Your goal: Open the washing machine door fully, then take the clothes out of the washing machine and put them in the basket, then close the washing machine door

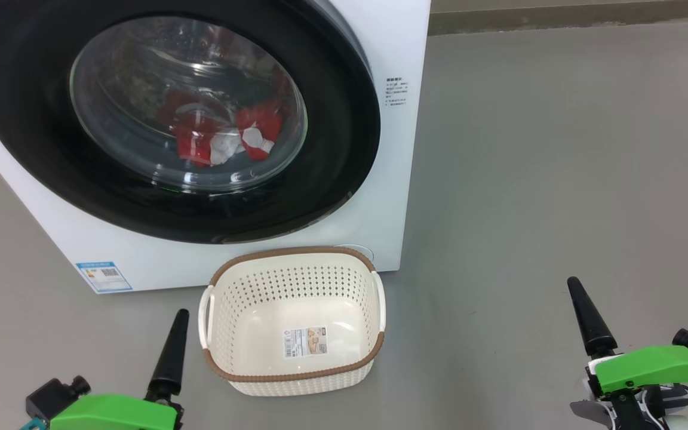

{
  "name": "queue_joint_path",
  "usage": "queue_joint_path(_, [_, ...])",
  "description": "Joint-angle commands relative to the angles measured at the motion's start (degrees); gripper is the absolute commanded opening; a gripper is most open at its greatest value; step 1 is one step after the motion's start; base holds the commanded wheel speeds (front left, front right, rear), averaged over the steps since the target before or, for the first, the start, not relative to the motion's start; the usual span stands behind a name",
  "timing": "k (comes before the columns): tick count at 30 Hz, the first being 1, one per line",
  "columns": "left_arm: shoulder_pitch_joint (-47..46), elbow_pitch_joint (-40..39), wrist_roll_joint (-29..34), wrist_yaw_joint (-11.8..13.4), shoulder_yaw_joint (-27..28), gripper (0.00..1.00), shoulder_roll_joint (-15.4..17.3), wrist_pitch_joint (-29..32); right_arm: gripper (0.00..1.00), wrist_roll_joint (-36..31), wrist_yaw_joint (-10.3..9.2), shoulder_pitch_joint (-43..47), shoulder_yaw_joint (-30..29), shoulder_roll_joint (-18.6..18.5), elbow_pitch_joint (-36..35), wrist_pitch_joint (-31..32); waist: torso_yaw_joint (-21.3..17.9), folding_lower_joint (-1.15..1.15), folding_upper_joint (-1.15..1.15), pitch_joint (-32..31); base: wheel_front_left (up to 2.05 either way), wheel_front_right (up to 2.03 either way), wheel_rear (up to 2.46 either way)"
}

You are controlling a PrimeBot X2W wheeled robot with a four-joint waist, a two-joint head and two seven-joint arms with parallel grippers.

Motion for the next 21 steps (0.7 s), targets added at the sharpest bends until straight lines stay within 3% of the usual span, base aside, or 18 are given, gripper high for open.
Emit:
queue_joint_path(1, [-2.98, -1.42, 1.76, 0.00, 0.30, 1.00, 0.79, -0.58, 1.00, -1.70, 0.19, -3.04, 0.73, -0.52, -1.31, -0.70, -0.01, -0.01, 0.00, 0.00, 0.00, 0.00, 0.00])
queue_joint_path(21, [-5.63, -2.23, 18.16, 1.40, -3.04, 1.00, 0.92, -3.96, 1.00, -19.66, 0.27, -5.57, 3.76, -0.59, -1.08, -4.07, 0.03, -0.01, 0.00, 0.28, 0.00, 0.00, 0.00])
